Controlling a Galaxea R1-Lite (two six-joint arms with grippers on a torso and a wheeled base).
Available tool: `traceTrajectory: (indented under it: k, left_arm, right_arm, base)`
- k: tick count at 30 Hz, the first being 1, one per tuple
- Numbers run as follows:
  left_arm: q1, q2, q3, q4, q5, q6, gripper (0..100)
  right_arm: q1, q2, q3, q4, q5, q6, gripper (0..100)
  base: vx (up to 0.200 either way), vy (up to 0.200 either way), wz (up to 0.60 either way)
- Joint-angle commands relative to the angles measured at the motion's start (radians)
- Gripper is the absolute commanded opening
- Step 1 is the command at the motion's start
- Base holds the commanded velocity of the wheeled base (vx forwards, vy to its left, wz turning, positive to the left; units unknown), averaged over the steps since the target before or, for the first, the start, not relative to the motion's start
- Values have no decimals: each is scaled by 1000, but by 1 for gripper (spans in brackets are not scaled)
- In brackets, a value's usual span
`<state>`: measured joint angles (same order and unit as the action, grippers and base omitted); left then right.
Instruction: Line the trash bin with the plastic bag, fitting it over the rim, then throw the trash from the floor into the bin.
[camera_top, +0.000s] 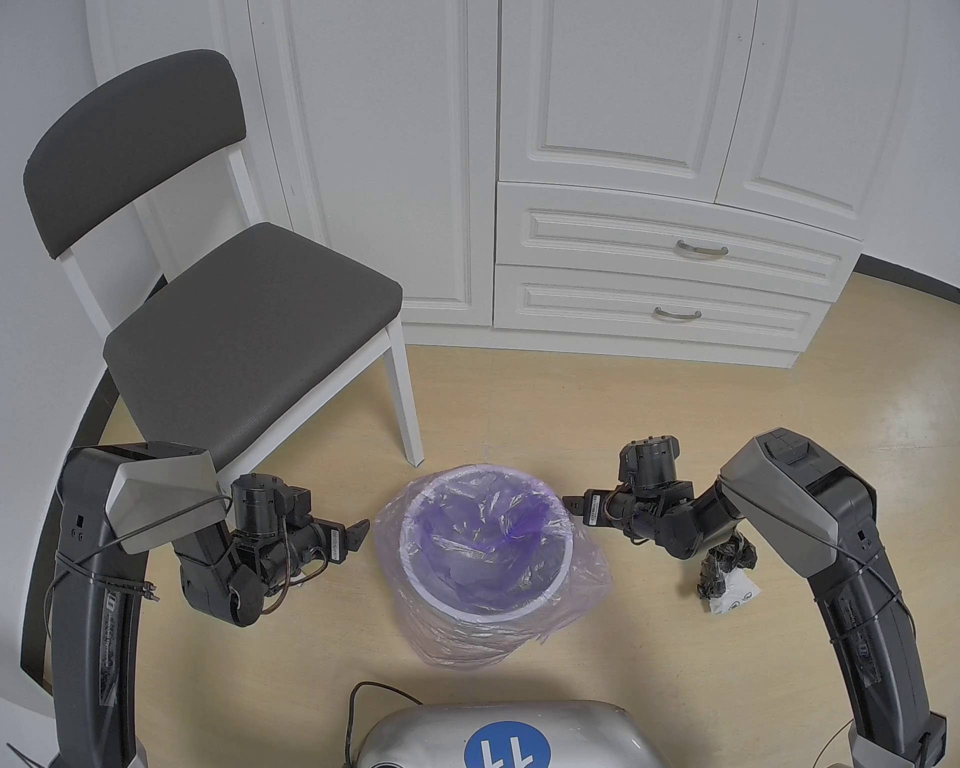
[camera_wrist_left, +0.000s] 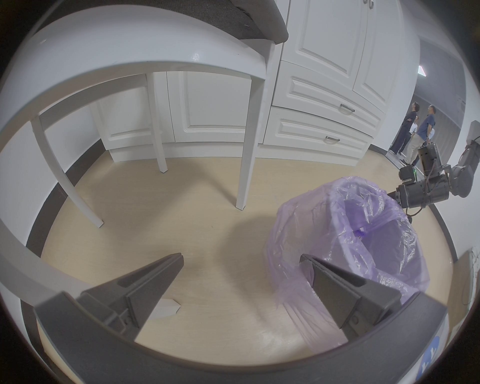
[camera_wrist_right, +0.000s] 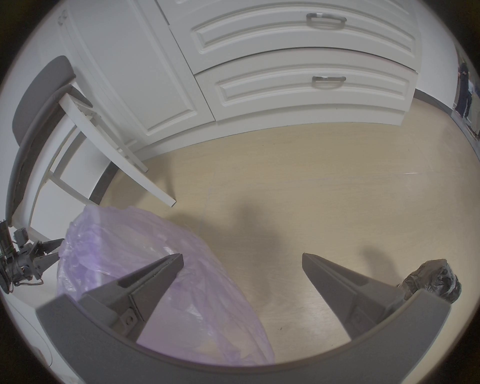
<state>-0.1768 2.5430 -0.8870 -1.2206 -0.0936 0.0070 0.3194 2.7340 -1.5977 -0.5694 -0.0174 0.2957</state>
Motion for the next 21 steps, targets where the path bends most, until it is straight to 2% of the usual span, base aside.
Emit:
traceTrajectory:
  k: [1,12,16,18,21]
  left_arm:
    - [-3,3,2,0,0,1,100]
    - [-16,25,-35,23,-9,8,100]
    - [-16,45,-89,92,-24,10,100]
    - [-18,65,-145,187,-55,56,100]
    - [-16,63,-171,236,-74,80,100]
  right_arm:
    - [-5,24,-22,14,1,2,100]
    - [-8,32,-47,37,2,48,100]
    - [-6,30,-42,34,-4,60,100]
    - [-6,29,-42,34,-9,62,100]
    - [-5,29,-42,34,-9,62,100]
  base:
    - [0,0,0]
    - [0,0,0]
    - [0,0,0]
    - [0,0,0]
    - [0,0,0]
